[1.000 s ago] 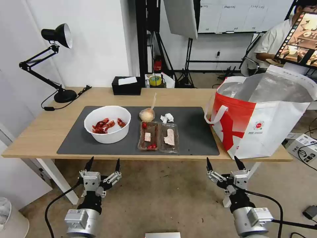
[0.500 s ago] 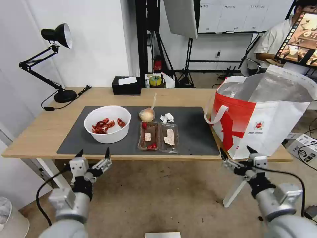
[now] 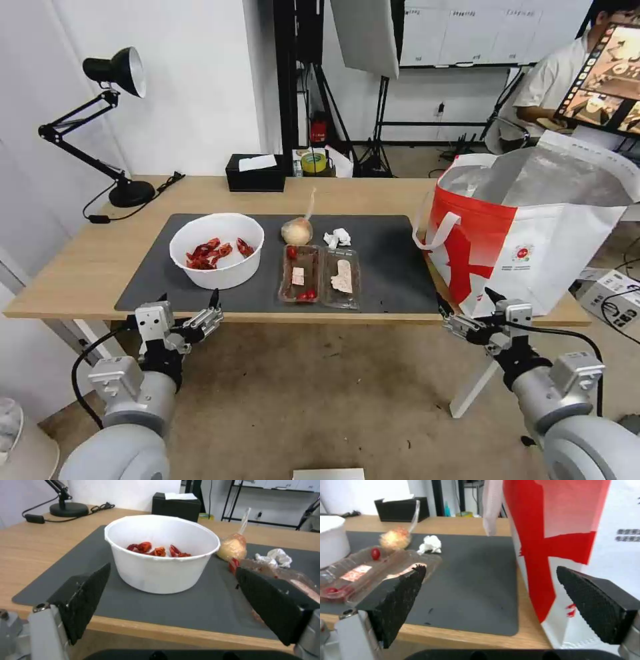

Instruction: Pick up the trash from the table and place it into the takeout bag.

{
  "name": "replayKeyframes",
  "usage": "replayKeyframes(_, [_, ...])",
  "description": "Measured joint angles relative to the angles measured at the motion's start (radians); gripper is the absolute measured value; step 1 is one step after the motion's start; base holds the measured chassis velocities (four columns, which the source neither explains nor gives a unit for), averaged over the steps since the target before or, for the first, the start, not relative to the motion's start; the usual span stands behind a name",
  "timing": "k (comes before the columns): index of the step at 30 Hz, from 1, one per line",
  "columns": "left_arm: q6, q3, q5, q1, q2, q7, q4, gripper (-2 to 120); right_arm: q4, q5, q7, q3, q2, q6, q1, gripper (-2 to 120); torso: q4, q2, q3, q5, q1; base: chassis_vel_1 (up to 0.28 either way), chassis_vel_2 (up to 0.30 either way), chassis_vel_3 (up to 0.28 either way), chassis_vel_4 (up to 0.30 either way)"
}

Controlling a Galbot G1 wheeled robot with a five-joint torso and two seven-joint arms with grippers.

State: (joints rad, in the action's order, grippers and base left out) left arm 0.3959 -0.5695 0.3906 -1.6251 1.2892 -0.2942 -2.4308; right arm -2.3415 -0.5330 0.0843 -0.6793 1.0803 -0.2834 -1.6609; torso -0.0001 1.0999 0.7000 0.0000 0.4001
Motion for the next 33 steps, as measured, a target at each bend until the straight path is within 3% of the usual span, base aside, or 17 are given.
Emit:
replayKeyframes(8, [-0.024,0.002,-0.051,-0.007,0.004,0.014,0.025,100,0.037,0.025,-0.005,0.045,0.018,0.050,0.017,100,0.0000,0.000,0.000,0.0000,0.000,0.000,0.000,0.000,0.000])
replayKeyframes(11, [-0.095,0.007,-0.084,-0.026,0.009,0.031,0.050,100,0.053,0.070,-0.015,0.063,0.024,0.097,0.023,100,0.0000,0.000,0.000,-0.0001,0.000,0.000,0.000,0.000,0.000])
replayKeyframes(16, [-0.150,0.012,-0.120,-0.042,0.016,0.044,0.072,100,0.065,0.096,-0.026,0.079,0.025,0.136,0.028,100,0.0001,0.000,0.000,0.0000,0.000,0.000,0.000,0.000,0.000])
replayKeyframes(18, [-0.241,0.025,-0.158,-0.068,0.033,0.060,0.113,100,0.093,0.142,-0.045,0.103,0.032,0.195,0.030,100,0.0000,0.000,0.000,0.0000,0.000,0.000,0.000,0.000,0.000])
replayKeyframes(21, [-0.282,0.031,-0.181,-0.089,0.049,0.065,0.132,100,0.115,0.158,-0.049,0.121,0.042,0.224,0.029,100,0.0001,0.000,0.000,-0.0001,0.000,0.000,0.000,0.000,0.000])
replayKeyframes(33, [-0.368,0.036,-0.236,-0.122,0.083,0.076,0.184,100,0.187,0.179,-0.047,0.190,0.078,0.253,0.039,100,0.0001,0.000,0.000,0.0000,0.000,0.000,0.000,0.000,0.000])
